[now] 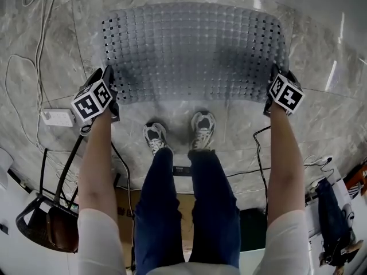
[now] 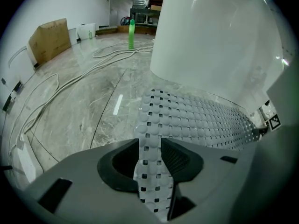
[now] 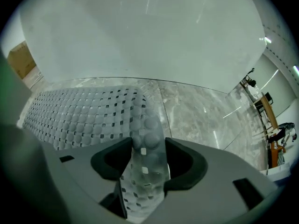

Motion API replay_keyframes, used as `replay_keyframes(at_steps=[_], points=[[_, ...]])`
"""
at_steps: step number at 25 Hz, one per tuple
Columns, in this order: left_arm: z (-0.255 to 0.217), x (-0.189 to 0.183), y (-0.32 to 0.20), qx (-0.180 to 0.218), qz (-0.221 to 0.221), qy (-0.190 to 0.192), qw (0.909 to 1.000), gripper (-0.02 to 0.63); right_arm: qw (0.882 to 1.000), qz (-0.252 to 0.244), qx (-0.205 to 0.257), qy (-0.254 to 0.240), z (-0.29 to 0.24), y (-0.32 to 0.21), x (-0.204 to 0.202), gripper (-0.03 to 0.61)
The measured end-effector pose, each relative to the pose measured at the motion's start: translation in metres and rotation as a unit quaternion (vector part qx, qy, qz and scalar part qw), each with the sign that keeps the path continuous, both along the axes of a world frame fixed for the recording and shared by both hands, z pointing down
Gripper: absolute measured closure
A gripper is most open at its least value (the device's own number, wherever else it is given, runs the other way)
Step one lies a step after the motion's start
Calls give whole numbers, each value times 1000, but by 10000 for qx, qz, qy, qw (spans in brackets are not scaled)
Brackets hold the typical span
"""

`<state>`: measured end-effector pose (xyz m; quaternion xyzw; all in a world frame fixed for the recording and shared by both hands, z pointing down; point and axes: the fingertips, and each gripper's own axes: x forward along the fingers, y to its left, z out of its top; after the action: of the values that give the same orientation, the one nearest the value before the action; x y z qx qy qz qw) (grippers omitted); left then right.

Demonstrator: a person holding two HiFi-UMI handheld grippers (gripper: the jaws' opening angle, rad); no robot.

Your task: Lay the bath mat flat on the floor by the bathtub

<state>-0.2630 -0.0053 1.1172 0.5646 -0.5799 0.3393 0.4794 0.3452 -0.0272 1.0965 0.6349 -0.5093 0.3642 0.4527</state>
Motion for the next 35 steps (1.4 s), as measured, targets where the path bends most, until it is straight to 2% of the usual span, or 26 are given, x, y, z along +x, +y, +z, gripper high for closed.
replay_keyframes(at_steps=[12,20,22,25,28,35], points=[[14,11,2,-48,74,224,9997,459,9991,120,-374,179,13,23,17,350],[5,19,4,-48,96,260,9996,460,9993,13,-386,-10,11,31,-1,352],[0,18,2,-46,126,251,9996,477,9992,-41,-392,-71,9,27,-7,403],[-12,18,-2,-27,171,247,9995,503,9989,-94,-412,-218,3,23,-17,440],[-29,18,-2,-5,170,314,9994,530,9985,-100,-407,-366,-11,21,-27,503],[-69,32,-7,43,277,469,9985,551,9969,-190,-365,-668,-47,11,-52,538]])
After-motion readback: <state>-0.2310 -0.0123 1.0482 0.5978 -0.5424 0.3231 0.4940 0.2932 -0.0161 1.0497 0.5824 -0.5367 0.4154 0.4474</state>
